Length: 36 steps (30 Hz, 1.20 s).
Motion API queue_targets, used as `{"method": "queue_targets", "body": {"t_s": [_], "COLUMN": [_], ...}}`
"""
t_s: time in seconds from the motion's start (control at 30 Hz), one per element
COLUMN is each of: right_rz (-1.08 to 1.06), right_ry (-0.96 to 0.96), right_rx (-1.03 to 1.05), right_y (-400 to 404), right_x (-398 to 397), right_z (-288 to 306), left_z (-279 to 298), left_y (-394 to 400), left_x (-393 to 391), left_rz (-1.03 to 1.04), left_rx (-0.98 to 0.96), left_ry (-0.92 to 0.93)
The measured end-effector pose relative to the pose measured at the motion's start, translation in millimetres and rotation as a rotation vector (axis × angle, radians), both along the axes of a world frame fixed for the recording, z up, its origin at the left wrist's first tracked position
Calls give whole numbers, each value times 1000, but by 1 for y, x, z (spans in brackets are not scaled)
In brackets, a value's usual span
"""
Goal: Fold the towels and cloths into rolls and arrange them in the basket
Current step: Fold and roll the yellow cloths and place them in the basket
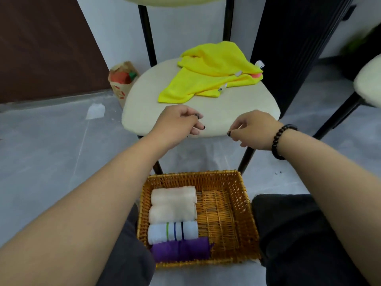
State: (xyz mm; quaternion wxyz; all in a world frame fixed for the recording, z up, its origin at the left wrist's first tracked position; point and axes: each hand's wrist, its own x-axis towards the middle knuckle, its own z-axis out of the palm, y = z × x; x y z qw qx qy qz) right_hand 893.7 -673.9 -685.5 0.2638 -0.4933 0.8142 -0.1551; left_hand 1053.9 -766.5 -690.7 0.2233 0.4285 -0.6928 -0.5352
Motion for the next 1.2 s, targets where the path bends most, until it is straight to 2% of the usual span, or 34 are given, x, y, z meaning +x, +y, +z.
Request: {"method": "queue_targets", "body": {"t_s": [0.23, 0.33, 0.4, 0.53, 0.77, 0.9, 1.0, 1.1, 1.2], "right_rz": [-216, -245, -206, -18, -155, -150, 1, 129, 5], "right_ry": [-48, -39, 36, 306, 382, 351, 281, 127, -64], "right_rx": [-356, -453, -433, -287, -259, -265, -236, -162, -302], "right_y": [-53, -78, -91, -114, -140, -135, -126, -114, -113], "right_x": [-14, -21, -17, -7, -15, -11, 3, 12, 2], "right_z": [-4, -14, -26, -47, -50, -40, -23, -4, 11], "left_z": [15, 17, 19, 21, 18, 20, 21, 25, 30], "left_y": [-38, -50, -56, -59, -53, -52, -55, -59, -61], "left_x": [-19, -18, -16, -9, 12, 16, 18, 16, 13], "left_rz": [98, 148, 169, 201, 211, 217, 231, 267, 280], "left_rx": [96, 109, 130, 189, 198, 205, 210, 233, 262], "left_ry": [110, 148, 174, 198, 196, 210, 219, 249, 281]}}
